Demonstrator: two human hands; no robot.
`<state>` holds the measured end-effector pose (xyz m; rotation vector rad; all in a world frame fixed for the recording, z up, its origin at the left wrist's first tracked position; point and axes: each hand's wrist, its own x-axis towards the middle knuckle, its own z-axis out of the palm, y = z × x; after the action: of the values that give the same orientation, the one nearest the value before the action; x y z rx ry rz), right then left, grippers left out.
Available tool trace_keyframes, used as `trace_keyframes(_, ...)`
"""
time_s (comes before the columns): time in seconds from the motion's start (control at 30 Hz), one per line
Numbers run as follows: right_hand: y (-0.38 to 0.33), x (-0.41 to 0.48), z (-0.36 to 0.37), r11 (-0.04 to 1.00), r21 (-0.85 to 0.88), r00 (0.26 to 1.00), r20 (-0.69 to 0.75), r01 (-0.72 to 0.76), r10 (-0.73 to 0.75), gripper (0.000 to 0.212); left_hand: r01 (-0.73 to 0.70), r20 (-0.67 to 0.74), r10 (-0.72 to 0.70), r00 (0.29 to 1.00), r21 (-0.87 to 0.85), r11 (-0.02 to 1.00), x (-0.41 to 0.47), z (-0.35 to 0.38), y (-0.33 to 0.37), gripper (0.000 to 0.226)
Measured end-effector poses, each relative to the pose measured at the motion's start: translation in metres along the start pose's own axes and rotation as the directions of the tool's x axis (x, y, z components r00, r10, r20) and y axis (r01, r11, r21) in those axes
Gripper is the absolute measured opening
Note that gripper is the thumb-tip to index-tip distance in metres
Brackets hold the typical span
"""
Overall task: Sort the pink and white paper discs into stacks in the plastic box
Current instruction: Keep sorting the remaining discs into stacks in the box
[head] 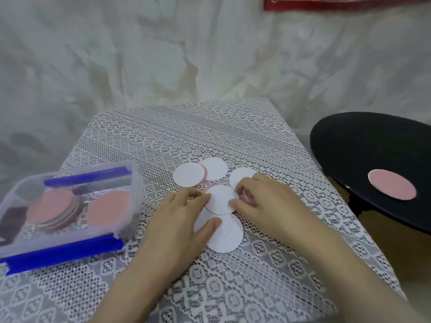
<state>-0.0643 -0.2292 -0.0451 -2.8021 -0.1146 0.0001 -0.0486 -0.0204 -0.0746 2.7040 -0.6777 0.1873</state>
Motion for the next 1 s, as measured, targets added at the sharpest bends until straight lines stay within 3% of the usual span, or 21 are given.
trace_keyframes(0.2,-0.005,0.019,0.011,0.998,0.048,0.998,0.05,-0.035,0.033,0.06,0.007,0.013,-0.007,1.0,-0.013,1.0,-0.003,0.0,-0.002,0.072)
trace_keyframes(0.3,-0.01,0.022,0.011,0.982,0.161,0.994,0.06,-0.095,0.086,0.048,0.013,-0.001,-0.013,1.0,-0.042,0.999,-0.005,-0.001,-0.002,0.06)
trace_keyframes(0.47,-0.006,0.018,0.012,0.916,0.364,0.98,-0.045,-0.166,0.195,0.022,0.018,-0.032,-0.021,0.999,-0.098,0.995,-0.013,-0.004,-0.001,0.048)
trace_keyframes(0.67,0.003,0.001,0.005,0.929,0.324,0.943,-0.215,-0.177,0.255,0.013,0.027,-0.05,-0.035,0.998,-0.146,0.989,-0.025,-0.007,0.0,0.049)
trace_keyframes(0.8,-0.008,-0.01,0.004,0.782,0.62,0.991,-0.05,-0.069,0.128,0.014,0.043,-0.062,-0.056,0.996,-0.198,0.979,-0.034,-0.014,0.001,0.05)
trace_keyframes(0.9,-0.024,-0.017,0.007,0.78,0.626,0.994,0.092,-0.007,-0.065,0.019,0.051,-0.082,-0.07,0.994,-0.216,0.975,-0.039,-0.019,0.002,0.043)
trace_keyframes(1.0,-0.032,-0.016,0.012,0.743,0.67,0.985,0.129,0.001,-0.118,0.015,0.075,-0.077,-0.108,0.991,-0.348,0.935,-0.041,-0.021,0.0,0.024)
